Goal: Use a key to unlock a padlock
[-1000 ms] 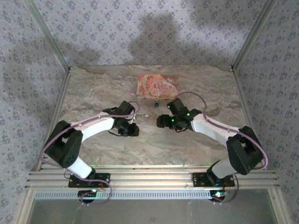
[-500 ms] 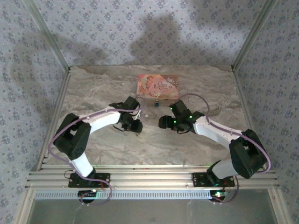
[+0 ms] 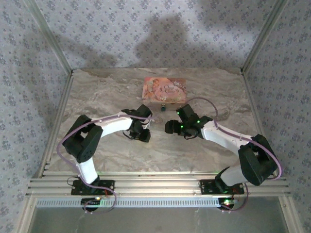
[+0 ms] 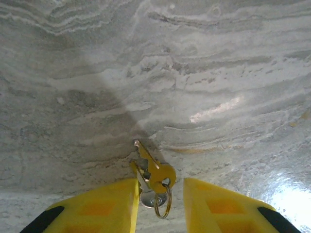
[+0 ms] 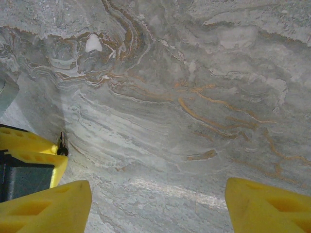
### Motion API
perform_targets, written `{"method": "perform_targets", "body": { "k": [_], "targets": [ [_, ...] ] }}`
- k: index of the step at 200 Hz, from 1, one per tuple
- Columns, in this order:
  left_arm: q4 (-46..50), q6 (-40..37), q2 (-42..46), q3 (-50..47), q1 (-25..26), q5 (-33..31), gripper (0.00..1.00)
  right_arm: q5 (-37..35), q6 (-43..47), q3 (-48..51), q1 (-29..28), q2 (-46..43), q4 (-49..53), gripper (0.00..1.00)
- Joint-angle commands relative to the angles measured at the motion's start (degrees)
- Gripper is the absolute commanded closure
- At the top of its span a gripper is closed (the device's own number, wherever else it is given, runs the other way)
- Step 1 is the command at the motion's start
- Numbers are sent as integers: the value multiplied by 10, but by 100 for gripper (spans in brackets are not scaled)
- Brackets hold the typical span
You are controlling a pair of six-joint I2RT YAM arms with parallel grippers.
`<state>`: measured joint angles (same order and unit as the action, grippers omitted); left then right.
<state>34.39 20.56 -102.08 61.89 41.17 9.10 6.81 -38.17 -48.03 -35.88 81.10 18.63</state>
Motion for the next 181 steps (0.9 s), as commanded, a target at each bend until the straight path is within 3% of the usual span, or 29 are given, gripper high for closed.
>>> {"method": "perform_targets", "body": {
  "k": [1, 37, 84, 181],
  "targets": [
    [16, -8, -17, 4, 7, -19, 72, -10, -9, 6, 0, -12, 9, 25],
    [-7, -15, -20, -9, 8, -25, 78, -13, -9, 12, -1, -22, 13, 25],
    [-59, -60, 2, -54, 7, -27, 100, -9, -18, 23, 4, -40, 5, 25],
    [-184, -117, 109, -145, -22, 43, 100, 101, -85, 111, 84, -102, -114, 31]
  ]
}}
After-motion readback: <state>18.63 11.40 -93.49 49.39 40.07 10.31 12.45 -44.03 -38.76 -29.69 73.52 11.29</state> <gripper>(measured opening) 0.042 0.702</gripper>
